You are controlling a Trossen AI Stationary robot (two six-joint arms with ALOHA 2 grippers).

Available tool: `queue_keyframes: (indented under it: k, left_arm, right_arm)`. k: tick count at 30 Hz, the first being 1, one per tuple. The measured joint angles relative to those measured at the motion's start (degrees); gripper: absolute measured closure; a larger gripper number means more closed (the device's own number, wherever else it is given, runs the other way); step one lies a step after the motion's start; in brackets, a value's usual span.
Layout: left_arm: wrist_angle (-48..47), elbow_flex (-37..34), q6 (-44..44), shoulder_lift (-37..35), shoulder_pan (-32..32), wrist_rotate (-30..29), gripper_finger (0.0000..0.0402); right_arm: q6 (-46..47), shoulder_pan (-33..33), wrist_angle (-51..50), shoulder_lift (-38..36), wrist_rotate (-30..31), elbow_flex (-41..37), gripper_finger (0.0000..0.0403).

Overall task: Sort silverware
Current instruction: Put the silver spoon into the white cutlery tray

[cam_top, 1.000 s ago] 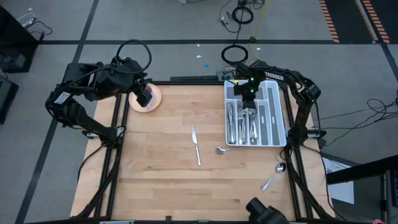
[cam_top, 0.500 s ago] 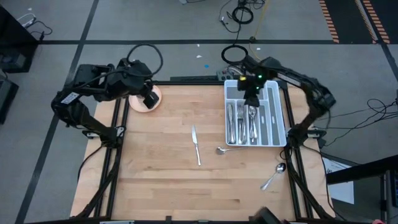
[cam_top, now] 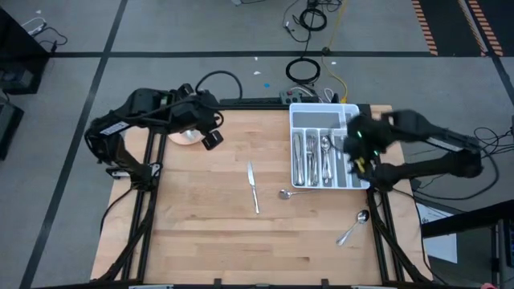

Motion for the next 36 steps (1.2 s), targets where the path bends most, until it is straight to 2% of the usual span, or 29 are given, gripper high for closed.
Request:
queue_keyframes:
  k: [3, 6, 9, 12, 15, 17, 21, 28, 36]
  left_arm:
    - [-0.01, 0.00, -0.03, 0.51, -0.04, 0.30, 0.0285]
    - [0.00, 0.00, -0.06, 0.62, -0.04, 0.90, 0.0285]
    - [-0.02, 0.00, -0.49, 0.60, -0.04, 1.03, 0.0285]
    - [-0.02, 0.00, -1.94, 1.33, -0.04, 1.03, 0.0285]
    - [-0.01, 0.00, -0.84, 3.10, -0.18, 1.05, 0.0285]
    - [-0.02, 0.00, 2.25, 4.54, -0.72, 1.13, 0.0285]
    - [-0.01, 0.00, 7.23, 8.07, -1.48, 3.67, 0.0285]
    - [0.00, 0.00, 7.39, 13.75, -1.66, 4.20, 0.0285]
    - [0.00, 0.00, 7.05, 14.97, -1.66, 4.20, 0.0285]
  right_arm:
    - [13.88, 8.25, 1.33, -5.84, 0.20, -8.05, 0.0211]
    - [23.53, 14.72, 5.86, -9.68, 0.30, -16.76, 0.0211]
    - [29.07, 19.88, 15.31, -10.65, 0.03, -24.36, 0.0211]
    - [31.31, 24.05, 25.79, -9.02, 0.25, -28.37, 0.0211]
    - [31.21, 26.84, 31.91, -6.70, 2.23, -28.52, 0.0211]
    - [28.61, 28.33, 31.73, -5.43, 3.14, -27.84, 0.0211]
    - [23.56, 32.22, 25.03, -4.18, 2.36, -26.04, 0.0211]
    - [14.71, 42.56, 19.07, 1.48, 1.89, -26.06, 0.0211]
    - [15.10, 51.92, 27.30, 8.50, 1.90, -27.36, 0.0211]
